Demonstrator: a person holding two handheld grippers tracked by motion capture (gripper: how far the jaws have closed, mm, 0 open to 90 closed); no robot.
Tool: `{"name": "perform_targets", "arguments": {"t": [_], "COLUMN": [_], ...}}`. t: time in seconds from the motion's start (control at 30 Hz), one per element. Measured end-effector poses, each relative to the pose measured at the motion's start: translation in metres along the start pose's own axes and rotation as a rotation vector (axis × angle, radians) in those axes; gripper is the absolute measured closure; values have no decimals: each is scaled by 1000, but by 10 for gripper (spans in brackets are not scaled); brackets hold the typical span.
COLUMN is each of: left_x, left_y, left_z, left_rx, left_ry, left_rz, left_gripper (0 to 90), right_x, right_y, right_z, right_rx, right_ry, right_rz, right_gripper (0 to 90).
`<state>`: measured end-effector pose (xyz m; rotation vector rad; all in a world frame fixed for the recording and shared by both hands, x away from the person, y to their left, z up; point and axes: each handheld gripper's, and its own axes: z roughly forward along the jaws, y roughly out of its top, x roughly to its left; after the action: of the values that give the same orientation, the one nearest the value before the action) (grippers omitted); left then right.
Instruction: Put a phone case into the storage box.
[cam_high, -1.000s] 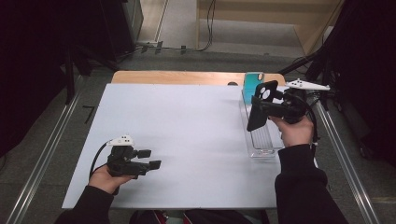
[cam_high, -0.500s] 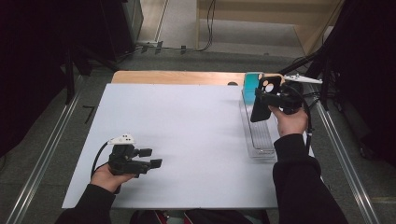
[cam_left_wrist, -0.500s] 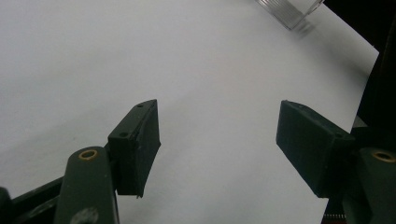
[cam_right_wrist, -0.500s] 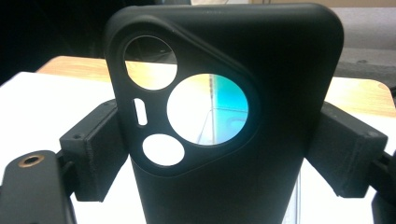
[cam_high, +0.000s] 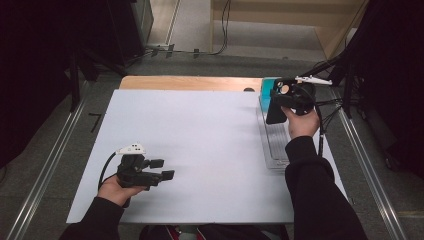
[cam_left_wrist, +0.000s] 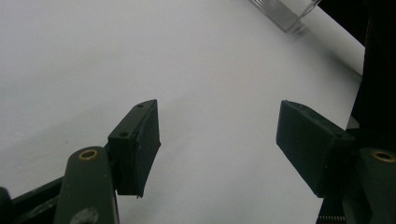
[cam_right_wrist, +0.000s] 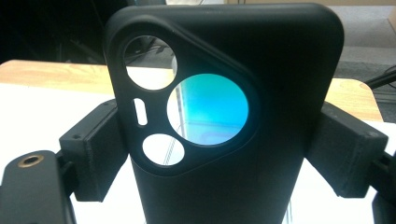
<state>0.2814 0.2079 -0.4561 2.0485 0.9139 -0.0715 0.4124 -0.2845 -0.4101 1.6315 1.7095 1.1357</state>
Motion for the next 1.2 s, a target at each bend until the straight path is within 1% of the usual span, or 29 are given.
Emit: {"name": "perform_targets", "arguments": {"t": [0.1, 0.17, 0.23, 0.33, 0.47, 0.57, 0.63, 0.77, 0.8, 0.93, 1.1, 1.2], "left_x": [0, 0, -1, -1, -1, -1, -1, -1, -1, -2, 0, -1], "left_y": [0, 0, 1, 1, 1, 2, 4, 5, 5, 5, 5, 4], "left_z": [1, 1, 1, 1, 2, 2, 3, 5, 6, 7, 6, 6], "left_rx": [0, -3, -4, -1, -1, -5, -13, 0, -4, 2, 4, -2], "left_ry": [2, -7, -13, -17, -18, -19, -23, -24, -25, -26, -20, -23], "left_rz": [0, -2, -1, 0, 4, 8, 5, 7, 9, 11, 6, 7], "left_gripper": [304, 304, 304, 304, 304, 304, 305, 305, 305, 304, 305, 305], "right_x": [-2, -3, -2, 1, 4, 4, 4, 5, 5, 4, 1, -1], "right_y": [-1, -1, -1, -1, 0, 1, 2, 4, 4, 2, -1, -2], "right_z": [7, 12, 17, 24, 32, 38, 41, 48, 50, 57, 63, 65], "right_rx": [-1, -5, -2, -6, -7, -4, -14, 5, 1, 17, 39, 28], "right_ry": [-12, -13, -24, -42, -69, -66, -62, -65, -66, -64, -63, -59], "right_rz": [36, 56, 51, 26, 13, 24, 15, -14, -12, -15, 1, 0], "right_gripper": [117, 117, 117, 117, 114, 112, 111, 110, 110, 108, 108, 108]}}
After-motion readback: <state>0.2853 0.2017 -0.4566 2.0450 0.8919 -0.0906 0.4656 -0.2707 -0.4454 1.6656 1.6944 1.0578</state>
